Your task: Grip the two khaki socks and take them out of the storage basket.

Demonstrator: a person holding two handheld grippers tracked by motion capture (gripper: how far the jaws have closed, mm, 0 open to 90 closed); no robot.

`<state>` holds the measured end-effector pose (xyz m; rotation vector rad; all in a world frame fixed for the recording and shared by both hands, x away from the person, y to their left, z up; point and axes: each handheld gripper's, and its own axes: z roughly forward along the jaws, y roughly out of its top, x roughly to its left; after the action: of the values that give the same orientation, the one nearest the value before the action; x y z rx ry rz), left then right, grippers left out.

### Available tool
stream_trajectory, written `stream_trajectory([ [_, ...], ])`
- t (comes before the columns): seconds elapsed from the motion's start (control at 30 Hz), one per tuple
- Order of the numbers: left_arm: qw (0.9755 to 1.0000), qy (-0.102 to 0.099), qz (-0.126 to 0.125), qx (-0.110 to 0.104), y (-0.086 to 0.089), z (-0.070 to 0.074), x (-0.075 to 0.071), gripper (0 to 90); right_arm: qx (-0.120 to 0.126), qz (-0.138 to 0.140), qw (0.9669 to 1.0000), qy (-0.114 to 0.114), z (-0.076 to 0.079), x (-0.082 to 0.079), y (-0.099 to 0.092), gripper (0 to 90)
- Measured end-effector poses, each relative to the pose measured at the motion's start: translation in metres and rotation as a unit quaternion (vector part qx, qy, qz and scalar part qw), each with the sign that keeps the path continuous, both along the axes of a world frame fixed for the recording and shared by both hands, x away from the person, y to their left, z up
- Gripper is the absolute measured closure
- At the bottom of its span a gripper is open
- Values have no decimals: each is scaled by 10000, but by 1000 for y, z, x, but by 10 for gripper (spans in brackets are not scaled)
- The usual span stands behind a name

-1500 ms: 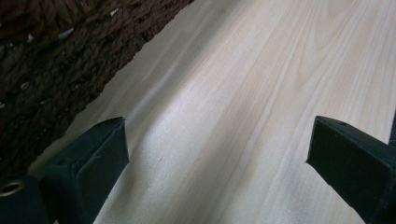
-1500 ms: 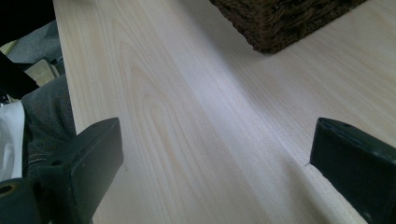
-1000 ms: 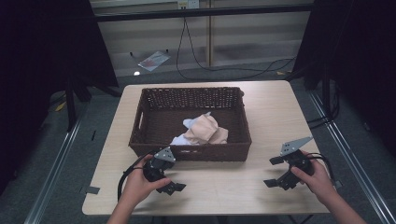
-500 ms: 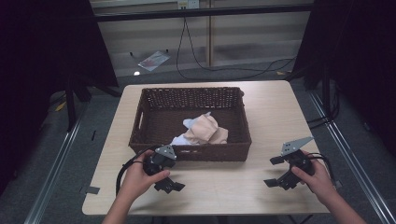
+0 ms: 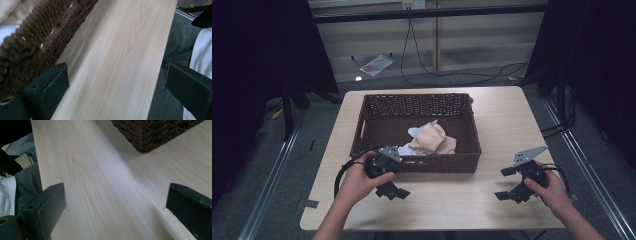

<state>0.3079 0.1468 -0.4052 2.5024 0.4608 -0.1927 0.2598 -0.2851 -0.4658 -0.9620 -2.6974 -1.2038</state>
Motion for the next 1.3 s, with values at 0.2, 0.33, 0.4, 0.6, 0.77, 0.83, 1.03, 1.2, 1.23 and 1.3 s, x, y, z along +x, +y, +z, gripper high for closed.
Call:
stream_trajectory([
  [0.2, 9998, 155, -57, 105, -5, 11, 6, 51, -13, 14, 10000, 21, -1, 0, 1, 19],
  [0.33, 9998, 180, -85, 65, -8, 22, 10, 51, -10, 16, 10000, 4, 0, 0, 0, 19],
  [0.4, 9998, 203, -60, 27, -10, 27, 13, 52, -11, 19, 10000, 10, -1, 0, 1, 19],
  [0.6, 9998, 218, 22, -11, -15, 41, 23, 53, -5, 12, 10000, 12, -1, 0, 1, 19],
  [0.77, 9995, 231, 180, -72, -22, 49, 33, 53, -21, 37, 10000, 18, -1, 0, 1, 19],
  [0.83, 9997, 216, 140, -29, -24, 52, 38, 53, -20, 42, 10000, 1, -1, 0, 1, 19],
  [1.03, 9993, 270, 250, -25, -33, 56, 52, 53, -32, 42, 10000, 24, -1, 0, 2, 19],
  [1.2, 9989, 319, 355, 16, -38, 55, 66, 53, -16, 46, 10000, 8, -1, 0, 1, 19],
  [1.23, 9986, 313, 419, 14, -40, 55, 69, 53, -20, 48, 10000, 6, -1, 0, 1, 19],
  [1.3, 9983, 345, 463, -9, -42, 54, 73, 53, -22, 46, 10000, 16, -1, 0, 1, 19],
])
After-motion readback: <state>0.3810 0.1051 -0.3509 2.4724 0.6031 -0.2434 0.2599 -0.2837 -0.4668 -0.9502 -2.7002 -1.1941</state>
